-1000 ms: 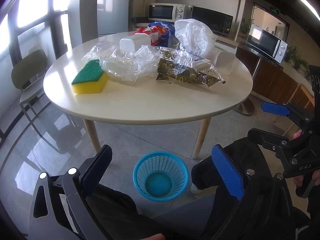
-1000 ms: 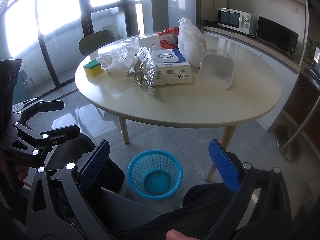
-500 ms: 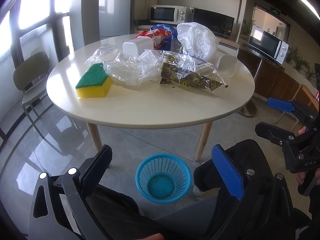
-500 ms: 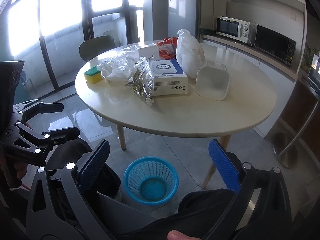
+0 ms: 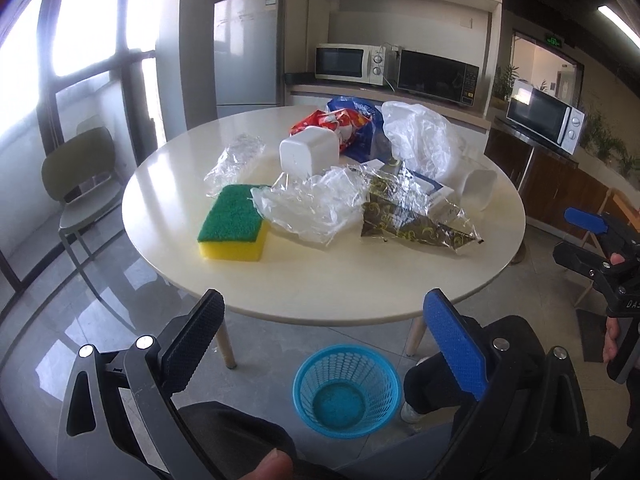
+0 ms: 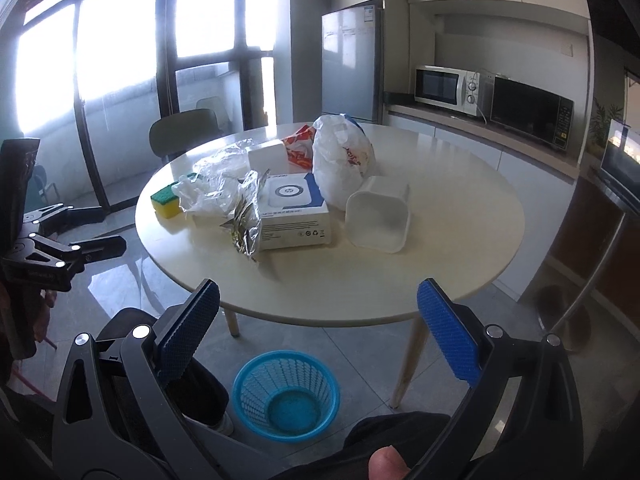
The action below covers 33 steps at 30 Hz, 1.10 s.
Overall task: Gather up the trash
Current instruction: 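Grasp the clear plastic bottle with the left tool while the right tool grasps the white cup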
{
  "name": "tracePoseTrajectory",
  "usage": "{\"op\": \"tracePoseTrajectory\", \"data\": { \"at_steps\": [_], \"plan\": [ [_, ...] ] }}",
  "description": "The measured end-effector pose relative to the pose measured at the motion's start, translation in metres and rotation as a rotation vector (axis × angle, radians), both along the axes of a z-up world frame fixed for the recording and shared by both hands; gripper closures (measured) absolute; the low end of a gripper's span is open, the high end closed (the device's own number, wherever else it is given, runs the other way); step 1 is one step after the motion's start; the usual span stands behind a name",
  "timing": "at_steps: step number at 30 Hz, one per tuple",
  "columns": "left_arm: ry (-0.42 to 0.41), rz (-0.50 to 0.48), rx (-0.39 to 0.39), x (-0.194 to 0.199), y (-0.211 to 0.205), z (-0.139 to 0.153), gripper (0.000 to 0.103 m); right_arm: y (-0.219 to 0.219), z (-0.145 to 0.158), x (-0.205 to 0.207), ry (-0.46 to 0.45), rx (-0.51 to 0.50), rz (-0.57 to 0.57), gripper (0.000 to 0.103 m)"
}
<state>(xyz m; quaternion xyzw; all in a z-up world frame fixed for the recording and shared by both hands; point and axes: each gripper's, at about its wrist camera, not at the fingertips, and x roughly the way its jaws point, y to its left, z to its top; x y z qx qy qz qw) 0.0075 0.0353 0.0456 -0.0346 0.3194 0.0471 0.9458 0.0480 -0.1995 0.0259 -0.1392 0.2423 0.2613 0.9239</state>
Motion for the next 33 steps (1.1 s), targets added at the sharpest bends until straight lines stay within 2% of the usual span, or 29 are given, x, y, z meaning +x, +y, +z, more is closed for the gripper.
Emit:
{"op": "tracePoseTrajectory", "data": {
  "at_steps": [4,12,19,25,30,33],
  "plan": [
    [-0.007,0.051,0.023,0.008,0.017,0.01,0.005,-0.007,0.011,0.011,-0.01,0.02,-0.016,0.008],
    [-0.032,0.059,0.018,0.038,0.059,0.038,0.006,-0.012,0.025,0.05,-0.045,0.019,-0.073,0.008],
    [-0.009,0.065,0.062,0.075,0.078,0.046,0.006,-0.008,0.009,0.093,-0.007,-0.022,-0.113,0.009],
    [0.049,0.066,0.112,0.114,0.094,0.043,0.006,0.0,-0.011,0.124,0.057,-0.055,-0.129,0.009],
    [0.137,0.059,0.176,0.155,0.104,0.032,0.006,0.003,-0.018,0.146,0.087,-0.062,-0.148,0.009],
    [0.188,0.031,0.166,0.176,0.113,0.023,0.006,0.004,-0.018,0.156,0.095,-0.064,-0.162,0.009]
  ]
}}
